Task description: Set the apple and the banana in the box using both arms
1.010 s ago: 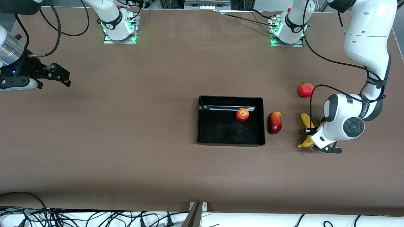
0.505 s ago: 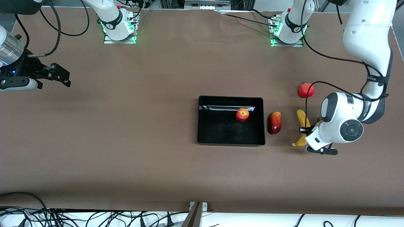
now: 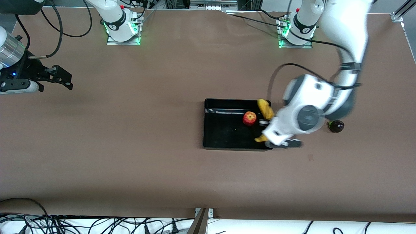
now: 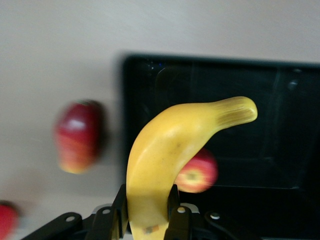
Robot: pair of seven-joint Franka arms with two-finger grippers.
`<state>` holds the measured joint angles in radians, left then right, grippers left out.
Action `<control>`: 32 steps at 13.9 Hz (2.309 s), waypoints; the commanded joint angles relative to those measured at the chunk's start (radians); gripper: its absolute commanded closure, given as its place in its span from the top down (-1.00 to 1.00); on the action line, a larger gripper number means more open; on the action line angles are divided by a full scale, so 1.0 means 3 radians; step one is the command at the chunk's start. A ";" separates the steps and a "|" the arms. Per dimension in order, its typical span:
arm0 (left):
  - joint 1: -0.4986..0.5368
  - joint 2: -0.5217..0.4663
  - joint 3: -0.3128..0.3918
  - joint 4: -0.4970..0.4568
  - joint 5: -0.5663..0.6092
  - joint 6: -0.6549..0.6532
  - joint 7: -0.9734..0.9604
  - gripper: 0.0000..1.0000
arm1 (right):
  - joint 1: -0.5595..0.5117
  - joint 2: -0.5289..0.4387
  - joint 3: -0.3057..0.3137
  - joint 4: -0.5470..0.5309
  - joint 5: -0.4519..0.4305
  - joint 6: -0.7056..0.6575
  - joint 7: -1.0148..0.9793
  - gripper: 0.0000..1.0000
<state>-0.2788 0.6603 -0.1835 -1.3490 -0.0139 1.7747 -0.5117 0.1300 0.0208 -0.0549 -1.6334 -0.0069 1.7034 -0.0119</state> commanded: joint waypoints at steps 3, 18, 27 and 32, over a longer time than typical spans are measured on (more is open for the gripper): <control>-0.0415 0.0406 0.0044 0.0063 -0.0082 0.0663 -0.0600 -0.79 | -0.0035 0.0018 0.0014 0.0060 0.0059 -0.0043 -0.0011 1.00; 0.0243 -0.0819 0.0238 0.0079 -0.0015 -0.0682 0.0293 1.00 | -0.0035 0.0007 0.0019 0.0050 0.0059 -0.0120 -0.0006 1.00; 0.0914 -0.2246 0.0310 -0.1071 0.0235 -0.0419 0.1440 1.00 | -0.0024 -0.0013 0.0045 0.0045 0.0064 -0.0140 -0.0011 1.00; 0.0919 -0.2273 0.0448 -0.1189 -0.0004 -0.0480 0.1455 1.00 | -0.0024 -0.0013 0.0045 0.0045 0.0084 -0.0145 -0.0017 1.00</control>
<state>-0.0014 -0.0076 -0.0637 -1.6854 0.0151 1.6184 -0.1059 0.1308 0.0202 -0.0487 -1.6327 -0.0007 1.6783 -0.0119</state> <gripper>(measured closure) 0.000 0.000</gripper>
